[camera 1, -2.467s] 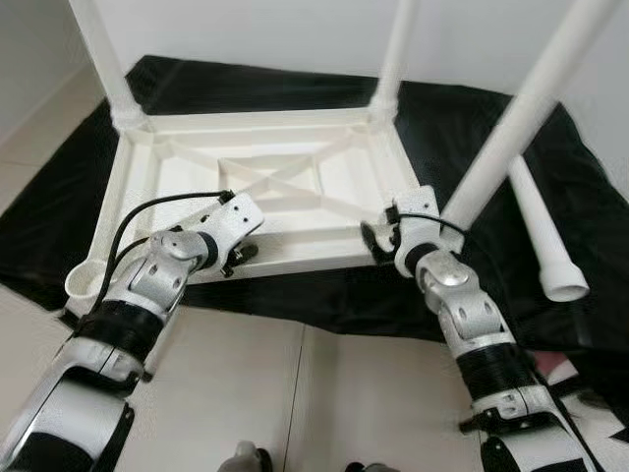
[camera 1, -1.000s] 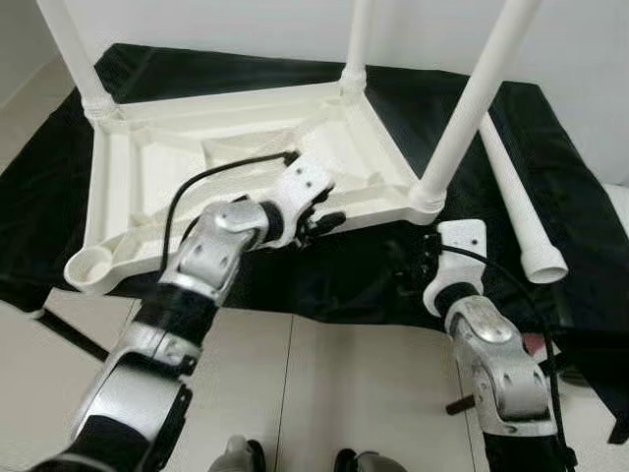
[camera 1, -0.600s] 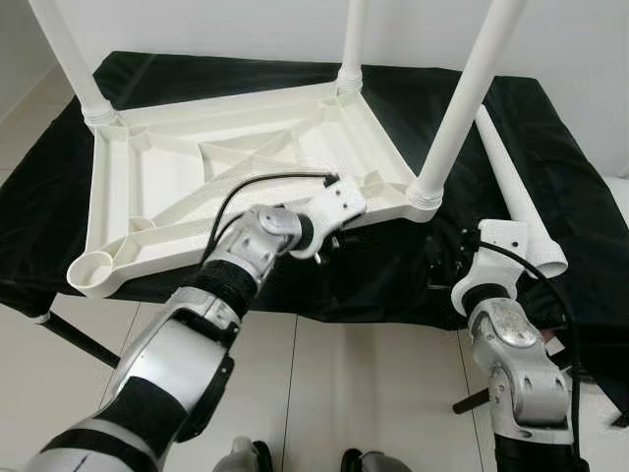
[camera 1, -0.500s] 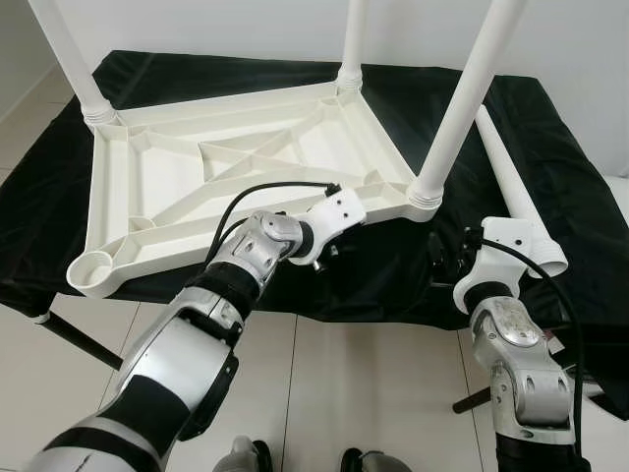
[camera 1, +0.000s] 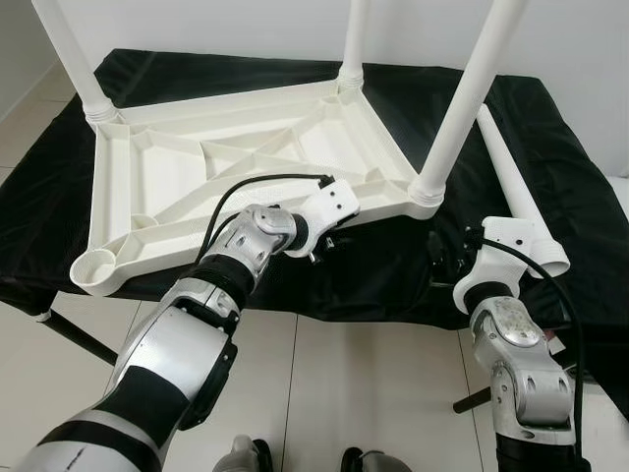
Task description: Building children table
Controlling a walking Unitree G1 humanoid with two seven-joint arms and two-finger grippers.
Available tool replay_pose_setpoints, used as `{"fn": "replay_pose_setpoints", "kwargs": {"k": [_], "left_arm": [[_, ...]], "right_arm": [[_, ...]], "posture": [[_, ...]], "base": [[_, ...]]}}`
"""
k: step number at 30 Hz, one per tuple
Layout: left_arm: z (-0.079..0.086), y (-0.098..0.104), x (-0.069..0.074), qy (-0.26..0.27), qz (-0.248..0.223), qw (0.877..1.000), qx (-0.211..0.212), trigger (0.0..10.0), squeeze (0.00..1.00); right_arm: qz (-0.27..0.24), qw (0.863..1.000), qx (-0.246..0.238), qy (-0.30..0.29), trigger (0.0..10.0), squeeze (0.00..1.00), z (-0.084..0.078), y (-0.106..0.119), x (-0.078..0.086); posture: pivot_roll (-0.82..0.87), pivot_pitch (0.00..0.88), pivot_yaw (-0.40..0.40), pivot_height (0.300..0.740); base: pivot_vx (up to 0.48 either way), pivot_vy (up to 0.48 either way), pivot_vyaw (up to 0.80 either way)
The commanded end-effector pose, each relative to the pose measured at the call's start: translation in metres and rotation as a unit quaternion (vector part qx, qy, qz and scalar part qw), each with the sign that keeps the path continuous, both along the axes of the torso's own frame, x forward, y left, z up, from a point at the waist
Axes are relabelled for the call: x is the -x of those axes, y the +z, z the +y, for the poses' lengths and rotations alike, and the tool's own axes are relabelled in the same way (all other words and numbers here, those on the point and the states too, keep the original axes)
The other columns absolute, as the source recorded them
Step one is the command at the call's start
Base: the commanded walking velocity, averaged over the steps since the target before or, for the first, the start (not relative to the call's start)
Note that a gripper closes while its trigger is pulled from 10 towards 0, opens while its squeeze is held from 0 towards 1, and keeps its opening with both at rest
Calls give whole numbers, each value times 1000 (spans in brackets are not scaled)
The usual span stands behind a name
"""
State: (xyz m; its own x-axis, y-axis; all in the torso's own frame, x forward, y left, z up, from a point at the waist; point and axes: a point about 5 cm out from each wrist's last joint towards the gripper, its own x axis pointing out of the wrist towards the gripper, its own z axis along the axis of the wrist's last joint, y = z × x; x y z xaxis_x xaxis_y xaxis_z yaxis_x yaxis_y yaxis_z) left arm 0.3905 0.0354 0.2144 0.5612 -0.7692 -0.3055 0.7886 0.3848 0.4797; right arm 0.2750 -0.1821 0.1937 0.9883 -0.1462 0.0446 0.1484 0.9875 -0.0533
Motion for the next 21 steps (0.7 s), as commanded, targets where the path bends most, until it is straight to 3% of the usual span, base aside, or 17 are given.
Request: {"fn": "replay_pose_setpoints", "kwargs": {"k": [1,2,21], "left_arm": [[6,18,-9,68,-62,995,34,10000,1000],[8,17,-11,85,-60,994,30,10000,0],[8,-10,-13,152,-12,988,2,10000,0]], "right_arm": [[6,1000,0,4,10000,0,1,-1,-1],[5,1000,0,9,10000,0,2,0,-3],[5,1000,3,15,10000,0,5,1,-5]], "posture": [[-54,149,2,740],[-51,148,-2,740],[-79,153,5,740]], "base": [[0,0,0],[0,0,0],[0,0,0]]}}
